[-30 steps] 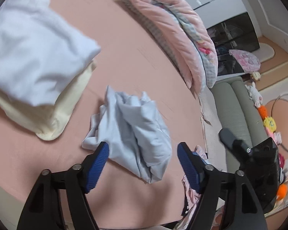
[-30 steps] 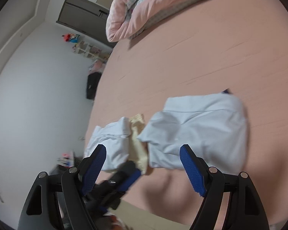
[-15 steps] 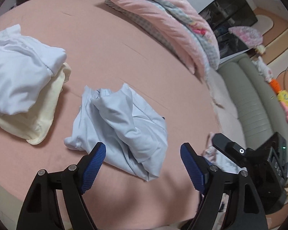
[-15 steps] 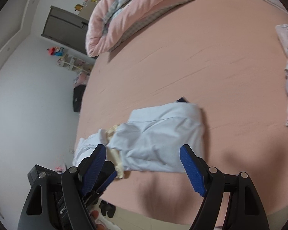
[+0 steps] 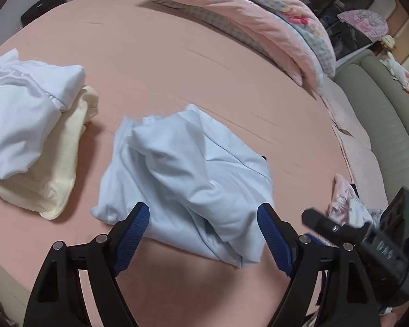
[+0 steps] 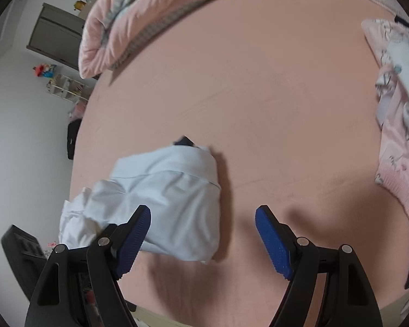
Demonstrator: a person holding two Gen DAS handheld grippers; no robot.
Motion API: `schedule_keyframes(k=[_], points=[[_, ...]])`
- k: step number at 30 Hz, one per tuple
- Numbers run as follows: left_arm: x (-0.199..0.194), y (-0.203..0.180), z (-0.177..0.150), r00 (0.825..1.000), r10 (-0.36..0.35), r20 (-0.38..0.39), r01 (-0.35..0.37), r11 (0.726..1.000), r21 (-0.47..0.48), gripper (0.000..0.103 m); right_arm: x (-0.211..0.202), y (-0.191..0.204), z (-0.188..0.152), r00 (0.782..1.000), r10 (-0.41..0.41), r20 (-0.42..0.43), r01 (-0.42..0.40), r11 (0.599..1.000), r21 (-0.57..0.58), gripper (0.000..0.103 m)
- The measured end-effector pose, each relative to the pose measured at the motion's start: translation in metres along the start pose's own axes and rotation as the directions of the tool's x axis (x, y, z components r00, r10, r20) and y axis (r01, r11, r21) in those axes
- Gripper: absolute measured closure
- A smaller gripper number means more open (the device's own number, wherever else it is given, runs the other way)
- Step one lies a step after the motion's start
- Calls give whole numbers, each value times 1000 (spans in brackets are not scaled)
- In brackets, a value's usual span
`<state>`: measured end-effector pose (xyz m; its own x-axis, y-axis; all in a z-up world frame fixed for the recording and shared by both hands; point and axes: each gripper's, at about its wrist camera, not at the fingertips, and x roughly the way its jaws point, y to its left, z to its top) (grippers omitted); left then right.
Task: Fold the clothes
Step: 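Open both tools and pull back from the shirt bundle, then close both tools on the shirt bundle edges and lift it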
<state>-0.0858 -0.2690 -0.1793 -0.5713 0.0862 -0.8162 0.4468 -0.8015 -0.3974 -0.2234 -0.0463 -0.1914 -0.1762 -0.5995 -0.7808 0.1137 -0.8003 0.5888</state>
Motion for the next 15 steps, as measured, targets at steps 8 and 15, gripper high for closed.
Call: schedule_keyframes(k=[8,15], points=[[13,25,11,998,-61,-17,58,988,-140,22,31,-22,-1,995,81,-53,-74,989,126,24],[26,45,10,996,-47,-71,33,981,-193,21,54,-41,-6,975,210,-77,-182,945,272,24]])
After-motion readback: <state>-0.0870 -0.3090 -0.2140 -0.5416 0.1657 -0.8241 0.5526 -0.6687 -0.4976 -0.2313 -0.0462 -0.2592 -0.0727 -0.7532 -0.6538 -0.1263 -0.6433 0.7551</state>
